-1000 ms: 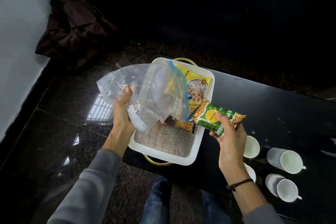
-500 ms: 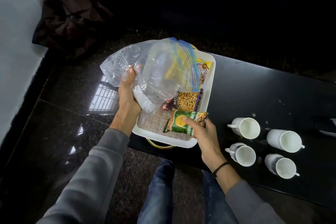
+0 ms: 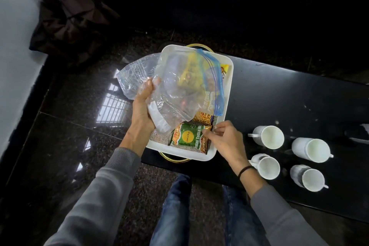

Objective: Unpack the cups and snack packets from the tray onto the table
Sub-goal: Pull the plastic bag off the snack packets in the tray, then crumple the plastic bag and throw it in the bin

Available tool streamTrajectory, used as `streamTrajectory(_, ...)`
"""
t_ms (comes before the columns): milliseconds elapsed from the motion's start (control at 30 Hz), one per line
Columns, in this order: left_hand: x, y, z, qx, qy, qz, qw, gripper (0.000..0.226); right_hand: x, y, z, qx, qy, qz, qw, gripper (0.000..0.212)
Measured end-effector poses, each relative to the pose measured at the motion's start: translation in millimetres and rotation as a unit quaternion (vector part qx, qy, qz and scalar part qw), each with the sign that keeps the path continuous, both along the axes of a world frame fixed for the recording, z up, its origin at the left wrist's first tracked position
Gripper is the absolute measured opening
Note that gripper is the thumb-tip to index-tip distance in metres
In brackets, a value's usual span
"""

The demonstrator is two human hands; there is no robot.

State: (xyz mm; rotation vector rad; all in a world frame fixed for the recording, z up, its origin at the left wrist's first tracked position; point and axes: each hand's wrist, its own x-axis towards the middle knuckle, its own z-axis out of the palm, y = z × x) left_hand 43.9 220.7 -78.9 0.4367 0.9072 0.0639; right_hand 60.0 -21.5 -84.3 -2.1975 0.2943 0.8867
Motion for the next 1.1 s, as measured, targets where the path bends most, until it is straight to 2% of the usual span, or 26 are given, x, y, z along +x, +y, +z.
streamTrajectory(100,1,-3,-1,0.013,-0.007,-0.006,1.000,0.009,9,-5,11,-0.003,-0.088,-0.040,0.995,0.019)
streamTrajectory(167,1,-5,0,0.025,-0.013,-0.015,0.999,0.011,17,-3,20,0.052,-0.102,-0.118,0.986,0.033)
streamTrajectory(233,1,-8,1,0.031,-0.016,-0.024,0.999,0.010,27,2,29,0.160,-0.024,-0.216,0.963,0.052)
streamTrajectory(300,2,-9,2,0.035,-0.013,-0.040,0.998,0.010,40,4,35,0.280,0.078,-0.279,0.915,0.065)
streamTrajectory(367,4,-10,3,0.036,-0.006,-0.053,0.998,0.021,49,2,38,0.369,0.125,-0.284,0.876,0.065)
streamTrajectory(400,4,-10,2,0.041,0.000,-0.055,0.998,0.027,52,3,40,0.389,0.133,-0.261,0.873,0.062)
streamTrajectory(467,5,-10,1,0.067,0.023,-0.061,0.996,0.041,55,5,37,0.376,0.125,-0.211,0.894,0.048)
streamTrajectory(567,5,-11,3,0.150,0.086,-0.091,0.981,0.056,56,2,29,0.298,0.026,-0.206,0.932,0.017)
streamTrajectory(633,4,-11,4,0.207,0.115,-0.096,0.967,0.047,56,-7,26,0.260,-0.045,-0.227,0.937,0.015)
streamTrajectory(767,3,-12,10,0.257,0.100,-0.106,0.955,0.020,57,-30,33,0.171,-0.117,-0.222,0.953,0.031)
streamTrajectory(867,3,-15,18,0.270,0.065,-0.140,0.950,0.014,58,-38,41,0.175,-0.075,-0.207,0.960,0.024)
streamTrajectory(933,4,-18,28,0.268,0.049,-0.169,0.947,0.012,63,-42,50,0.178,-0.012,-0.210,0.961,0.047)
streamTrajectory(967,4,-21,32,0.265,0.048,-0.181,0.946,0.009,67,-44,55,0.186,0.020,-0.207,0.960,0.051)
streamTrajectory(1100,6,-34,58,0.264,0.050,-0.242,0.932,0.009,79,-57,87,0.252,0.116,-0.148,0.949,0.039)
